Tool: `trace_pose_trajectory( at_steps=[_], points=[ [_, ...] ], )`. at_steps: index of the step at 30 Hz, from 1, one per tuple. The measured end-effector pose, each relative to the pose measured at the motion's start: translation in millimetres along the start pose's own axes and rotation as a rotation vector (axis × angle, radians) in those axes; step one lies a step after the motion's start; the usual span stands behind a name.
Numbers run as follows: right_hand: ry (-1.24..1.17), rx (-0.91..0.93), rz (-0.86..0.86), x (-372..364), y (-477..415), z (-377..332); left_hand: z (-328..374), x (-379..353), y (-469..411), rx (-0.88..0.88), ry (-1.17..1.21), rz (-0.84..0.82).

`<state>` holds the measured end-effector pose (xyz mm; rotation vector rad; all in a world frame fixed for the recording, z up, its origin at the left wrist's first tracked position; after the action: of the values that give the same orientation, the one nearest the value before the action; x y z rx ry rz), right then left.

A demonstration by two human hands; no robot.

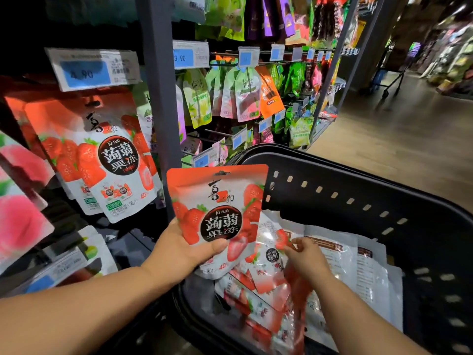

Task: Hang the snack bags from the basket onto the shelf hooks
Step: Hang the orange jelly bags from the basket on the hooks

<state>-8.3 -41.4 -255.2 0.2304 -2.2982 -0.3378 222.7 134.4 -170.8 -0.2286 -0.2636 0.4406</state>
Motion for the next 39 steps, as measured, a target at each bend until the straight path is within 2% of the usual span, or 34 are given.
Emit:
trace_pose_trajectory(
  at_steps=[2,8,14,16,22,27,31,34,37,39],
  points=[
    [0.109,-0.018,0.010,-4.5,-2.1,10.1,-0.6,0.5,1.5,0.005,0.015,0.006],
    [0.083,-0.037,0.027,-10.9,4.2,7.1,2.7,2.7,1.0,0.012,0.016,0.016],
    [-0.071,0.097,-0.116,-14.2,16.2,-5.6,1.0,8.9,-0.6,0.005,-0.016,0.028],
    [-0.123,0.088,-0.198,-22.6,18.3,-4.6,0.7,11.5,-2.2,0.003,-0.044,0.020],
    [-0.060,0.170,-0.363,-48.4,39.7,-18.2,5.7,16.0,-5.7,-0.011,-0.109,-0.003],
    [-0.112,0.149,-0.313,-42.4,42.1,-32.2,5.0,26.5,-11.3,-0.001,-0.186,0.013],
    [-0.169,0.200,-0.285,-30.9,50.1,-55.7,-2.4,38.6,-11.0,0.020,-0.169,0.050],
    [-0.217,0.245,-0.422,-26.2,63.2,-67.1,-3.5,40.5,-8.2,0.027,-0.155,0.033],
    [-0.102,0.287,-0.579,-22.6,73.1,-69.3,-4.8,41.1,-9.0,0.038,-0.133,0.037],
    [0.084,0.334,-0.504,-20.7,70.6,-69.3,-6.6,42.2,-9.7,0.055,-0.135,0.041]
  ],
)
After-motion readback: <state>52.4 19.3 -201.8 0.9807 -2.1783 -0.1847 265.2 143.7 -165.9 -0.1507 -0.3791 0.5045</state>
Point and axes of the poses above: each hand's wrist, its own y-axis away from the middle knuckle, its own x-axis out of the back of the hand, z = x × y, the point moved 3 cm from there along -y, towards the middle knuckle, and after that the axes turned 8 degrees about -x, right-handed, at the moved point
